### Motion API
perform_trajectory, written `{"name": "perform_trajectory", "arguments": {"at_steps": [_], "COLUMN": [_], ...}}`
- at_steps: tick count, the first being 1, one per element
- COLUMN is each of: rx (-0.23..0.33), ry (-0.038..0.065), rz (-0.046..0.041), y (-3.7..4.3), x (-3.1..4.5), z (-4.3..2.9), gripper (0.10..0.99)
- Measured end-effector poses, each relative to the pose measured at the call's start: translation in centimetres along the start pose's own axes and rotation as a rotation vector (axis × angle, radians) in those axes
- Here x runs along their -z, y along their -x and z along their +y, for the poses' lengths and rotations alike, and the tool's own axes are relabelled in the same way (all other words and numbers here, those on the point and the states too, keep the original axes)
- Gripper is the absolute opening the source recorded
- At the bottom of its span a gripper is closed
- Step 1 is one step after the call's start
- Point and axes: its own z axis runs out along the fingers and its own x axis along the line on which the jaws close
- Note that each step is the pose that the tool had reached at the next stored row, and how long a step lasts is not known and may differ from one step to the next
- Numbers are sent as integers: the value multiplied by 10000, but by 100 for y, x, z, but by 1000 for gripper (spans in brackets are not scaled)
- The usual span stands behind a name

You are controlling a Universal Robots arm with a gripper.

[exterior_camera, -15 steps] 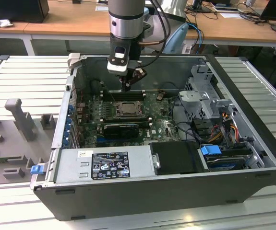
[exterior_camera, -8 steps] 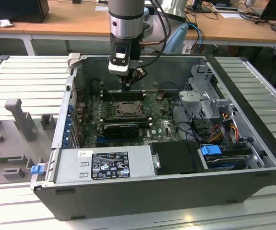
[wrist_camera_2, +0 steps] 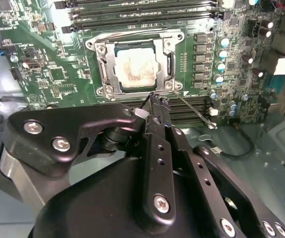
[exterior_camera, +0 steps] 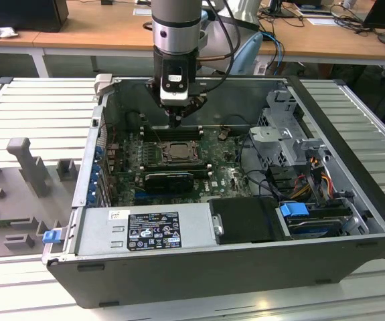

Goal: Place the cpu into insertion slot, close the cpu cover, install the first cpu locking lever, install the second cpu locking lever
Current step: 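Install the first cpu locking lever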

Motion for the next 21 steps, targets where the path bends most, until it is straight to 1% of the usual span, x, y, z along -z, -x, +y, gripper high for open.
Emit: {"name": "perform_trajectory", "arguments": {"at_steps": [4,21], "rx": [374,1531], "ry": [-8,-32], "rz": [24,98], "y": [0,0], "x": [0,0], "z": [0,0], "gripper": [106,106]}}
